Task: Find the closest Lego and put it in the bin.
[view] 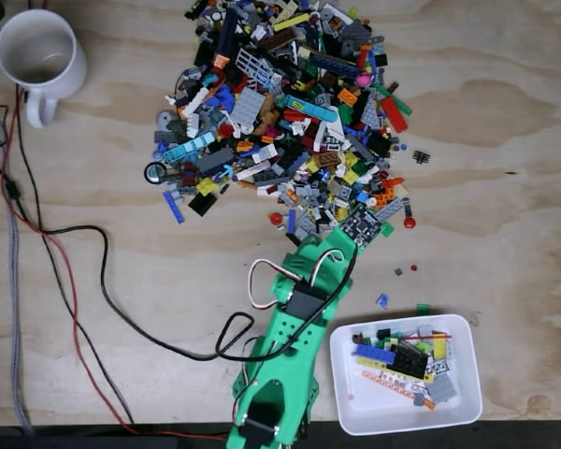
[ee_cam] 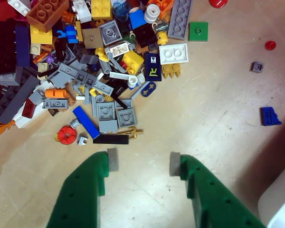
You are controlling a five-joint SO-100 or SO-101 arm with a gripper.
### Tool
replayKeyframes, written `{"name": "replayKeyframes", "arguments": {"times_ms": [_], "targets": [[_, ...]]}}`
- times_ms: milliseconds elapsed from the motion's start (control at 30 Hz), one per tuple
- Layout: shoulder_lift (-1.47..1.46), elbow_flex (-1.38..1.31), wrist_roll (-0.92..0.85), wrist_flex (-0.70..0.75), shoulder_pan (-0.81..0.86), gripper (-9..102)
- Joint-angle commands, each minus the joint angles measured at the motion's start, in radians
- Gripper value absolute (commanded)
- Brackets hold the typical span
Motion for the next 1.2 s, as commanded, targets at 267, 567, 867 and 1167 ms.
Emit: {"name": "replayKeyframes", "arguments": {"times_ms": [267, 567, 867, 1167], "targets": [[-0.029, 0.032, 0.106, -0.041, 0.018, 17], [-0.077, 0.066, 0.135, -0.083, 0.129, 17], [-0.287, 0.235, 0.107, -0.362, 0.428, 17], [-0.468, 0.189, 0.094, -0.480, 0.460, 17]]}}
